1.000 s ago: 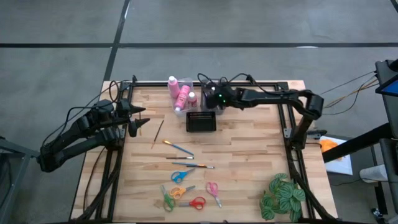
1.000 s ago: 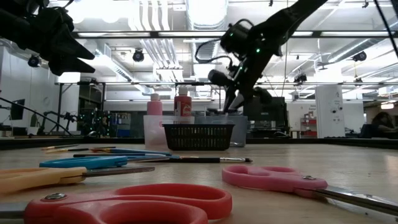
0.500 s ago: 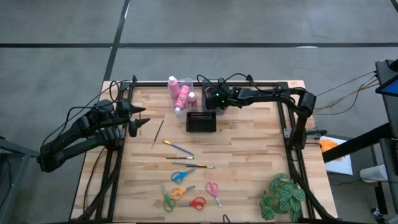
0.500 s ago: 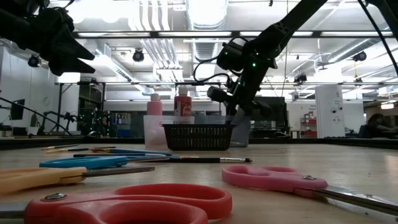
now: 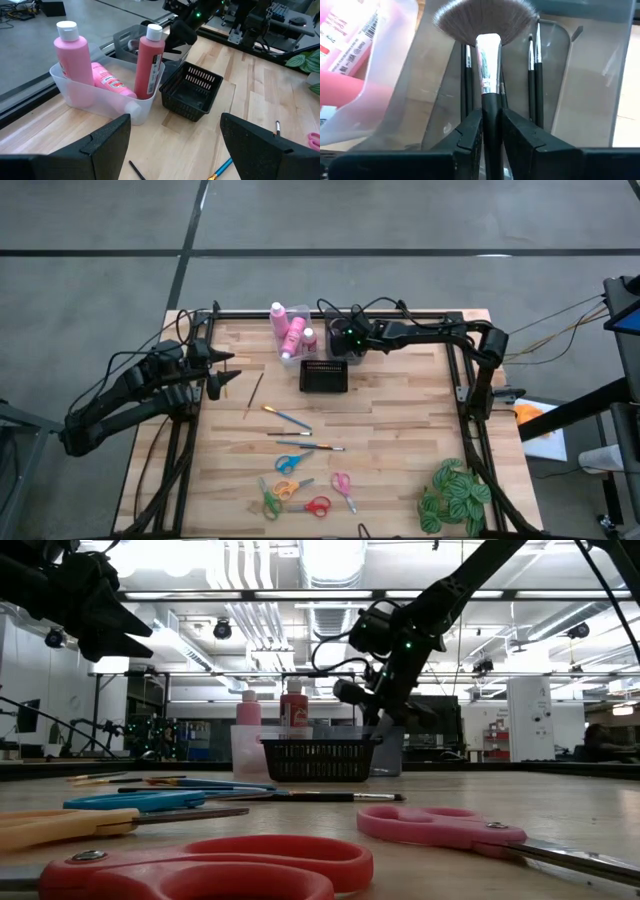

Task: Pick & Place Paint Supplies
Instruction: Put the black paint brush into the gray bin

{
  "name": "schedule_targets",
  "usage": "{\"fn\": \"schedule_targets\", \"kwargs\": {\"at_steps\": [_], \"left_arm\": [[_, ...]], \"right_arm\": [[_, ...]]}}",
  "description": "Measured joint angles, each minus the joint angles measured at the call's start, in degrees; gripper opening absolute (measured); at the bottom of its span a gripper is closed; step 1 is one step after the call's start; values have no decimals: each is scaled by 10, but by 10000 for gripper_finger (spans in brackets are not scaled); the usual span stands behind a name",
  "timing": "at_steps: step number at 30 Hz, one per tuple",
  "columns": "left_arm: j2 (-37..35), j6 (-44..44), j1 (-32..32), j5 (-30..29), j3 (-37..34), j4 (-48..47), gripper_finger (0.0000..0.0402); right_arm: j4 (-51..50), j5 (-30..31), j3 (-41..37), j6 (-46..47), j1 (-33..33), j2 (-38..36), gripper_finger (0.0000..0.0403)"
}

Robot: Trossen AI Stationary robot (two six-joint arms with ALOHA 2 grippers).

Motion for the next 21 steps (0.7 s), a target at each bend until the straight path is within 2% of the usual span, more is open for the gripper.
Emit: {"fn": "schedule_targets", "kwargs": {"at_steps": [7, 15, 21], "left_arm": [[0, 0, 0, 0, 0, 0, 311], [0, 0, 0, 0, 0, 0, 311], [0, 0, 0, 0, 0, 0, 311]], "right_arm": [[3, 0, 0, -7, 0, 0, 130], [4, 0, 0, -17, 0, -1, 136], [29, -1, 0, -71, 0, -32, 137]]}}
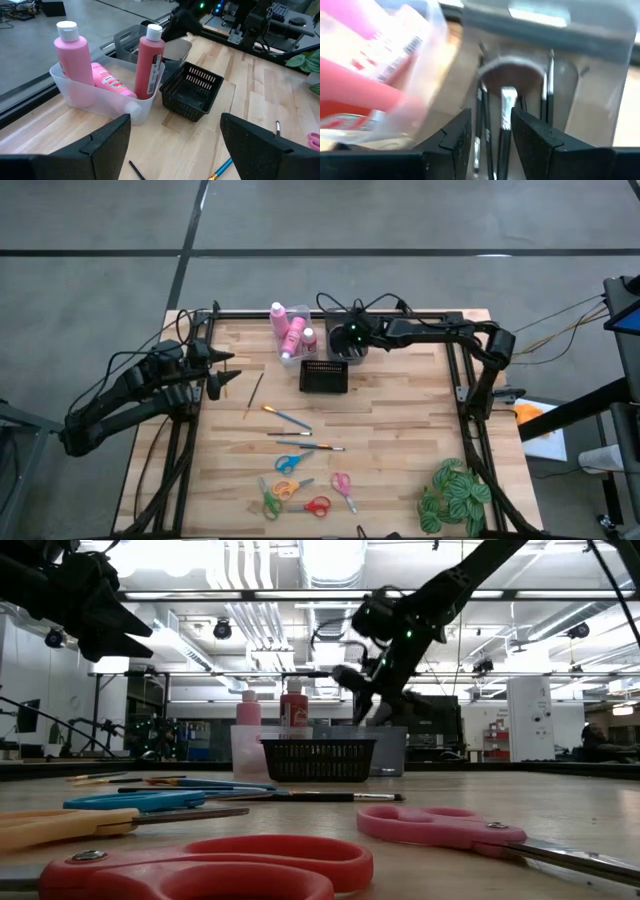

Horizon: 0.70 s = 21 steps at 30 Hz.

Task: Pick & Place Paint Supplies
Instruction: Put the black paint brush into the gray bin

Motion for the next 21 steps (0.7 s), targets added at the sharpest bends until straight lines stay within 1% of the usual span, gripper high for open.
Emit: {"fn": "schedule_targets", "kwargs": {"at_steps": [4, 9, 16, 21], "left_arm": [[0, 0, 0, 0, 0, 0, 311], [0, 0, 0, 0, 0, 0, 311], [0, 0, 0, 0, 0, 0, 311], [0, 0, 0, 0, 0, 0, 311]], "right_arm": [[5, -3, 0, -52, 3, -38, 137], [5, -13, -1, -142, 28, -94, 137], [7, -14, -12, -220, 105, -149, 137], [11, -14, -27, -240, 171, -165, 137]]}}
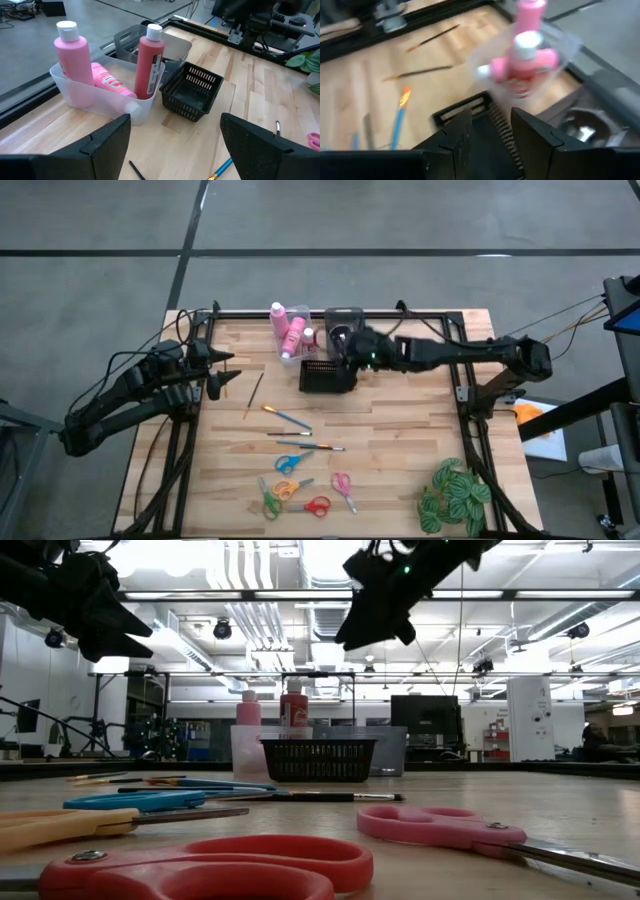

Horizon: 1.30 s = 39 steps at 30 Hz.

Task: Pick & Place Paint Supplies
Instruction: Put the black paint brush into the gray bin

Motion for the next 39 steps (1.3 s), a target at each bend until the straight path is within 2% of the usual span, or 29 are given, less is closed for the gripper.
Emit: {"fn": "schedule_targets", "kwargs": {"at_steps": [4, 13, 20, 25, 33, 39], "left_arm": [[0, 0, 0, 0, 0, 0, 311], [0, 0, 0, 0, 0, 0, 311], [0, 0, 0, 0, 0, 0, 311], [1, 0, 0, 0, 0, 0, 311], [1, 0, 0, 0, 0, 0, 311], [1, -2, 0, 0, 0, -1, 311]], "right_arm": [[8, 0, -26, 11, 53, 0, 137], [99, 0, -107, 14, 180, 2, 137], [173, 2, -168, 15, 245, 29, 137], [246, 1, -181, 29, 272, 80, 137], [246, 6, -150, 62, 286, 168, 137], [246, 12, -133, 61, 286, 201, 137]]}}
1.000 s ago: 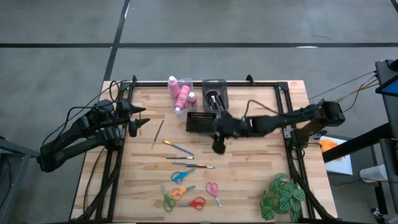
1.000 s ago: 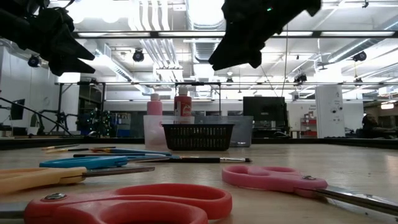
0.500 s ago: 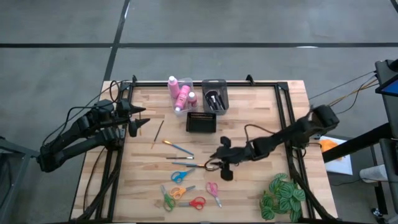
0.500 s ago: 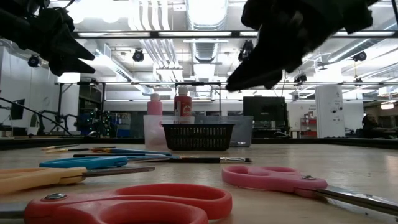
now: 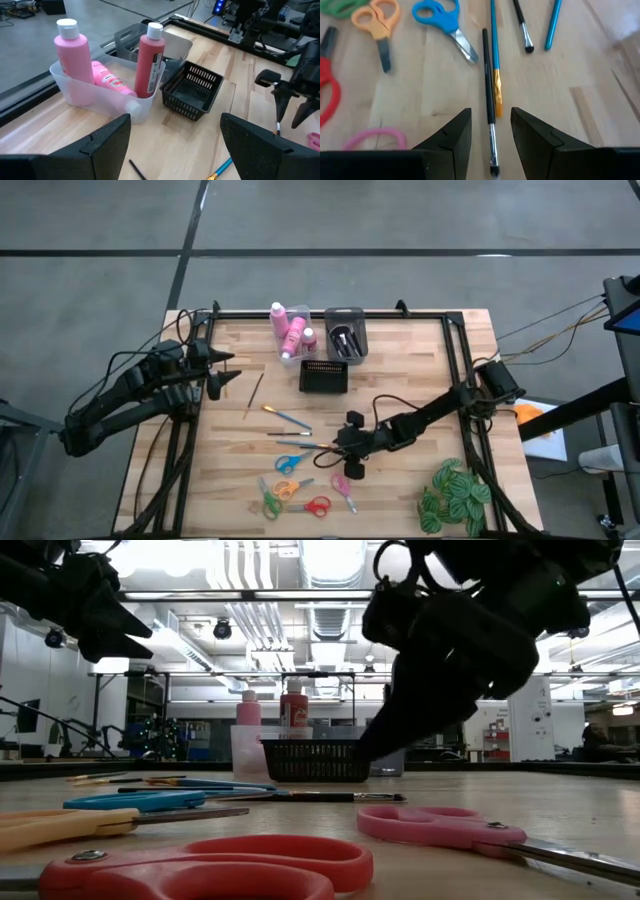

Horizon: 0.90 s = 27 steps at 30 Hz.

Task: Pick & Place Paint Supplies
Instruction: Put the black paint brush into the gray bin

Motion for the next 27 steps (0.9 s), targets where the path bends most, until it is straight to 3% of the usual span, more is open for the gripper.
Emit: {"fn": "schedule_targets", "kwargs": {"at_steps": [27], "left_arm": [[0, -2, 0, 0, 0, -1, 311]], "right_arm": [[-19, 7, 0, -3, 0, 40, 136]]}}
